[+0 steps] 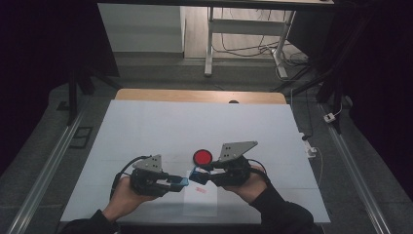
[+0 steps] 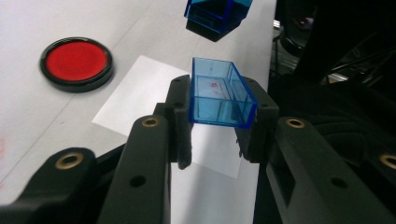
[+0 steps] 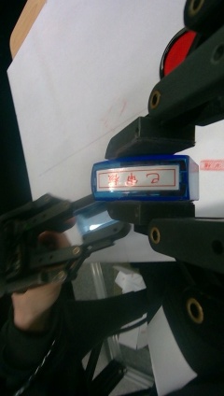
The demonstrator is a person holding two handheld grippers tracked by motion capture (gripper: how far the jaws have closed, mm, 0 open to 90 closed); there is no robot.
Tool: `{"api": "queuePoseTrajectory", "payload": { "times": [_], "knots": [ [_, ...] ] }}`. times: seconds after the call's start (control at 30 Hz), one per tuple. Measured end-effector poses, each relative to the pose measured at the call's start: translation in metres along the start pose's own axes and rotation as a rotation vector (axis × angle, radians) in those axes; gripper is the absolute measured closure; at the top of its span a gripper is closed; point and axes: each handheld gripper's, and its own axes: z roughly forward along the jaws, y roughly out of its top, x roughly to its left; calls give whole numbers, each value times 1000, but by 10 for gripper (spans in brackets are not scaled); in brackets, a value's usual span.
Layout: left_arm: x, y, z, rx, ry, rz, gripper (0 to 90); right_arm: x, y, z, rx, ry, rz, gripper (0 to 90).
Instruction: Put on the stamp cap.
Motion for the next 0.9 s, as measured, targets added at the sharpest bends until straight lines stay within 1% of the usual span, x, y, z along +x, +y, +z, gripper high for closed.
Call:
{"api": "queuePoseTrajectory", "payload": {
  "times": [0.2, 0.43, 0.6, 0.73, 0.9],
  "knots": [
    [2, 4, 8, -5, -56, 26, 679, 5, 3, 1, -16, 32, -22, 699],
    [2, 7, 15, -3, -111, 49, 679, 10, 5, 3, -27, 63, -51, 699],
    [2, 7, 17, -12, -137, 55, 680, 13, 6, 6, -24, 82, -67, 700],
    [3, 7, 18, -11, -154, 63, 680, 14, 6, 7, -31, 92, -67, 700],
    [3, 7, 20, -10, -168, 84, 681, 15, 6, 8, -32, 106, -76, 700]
  ]
}}
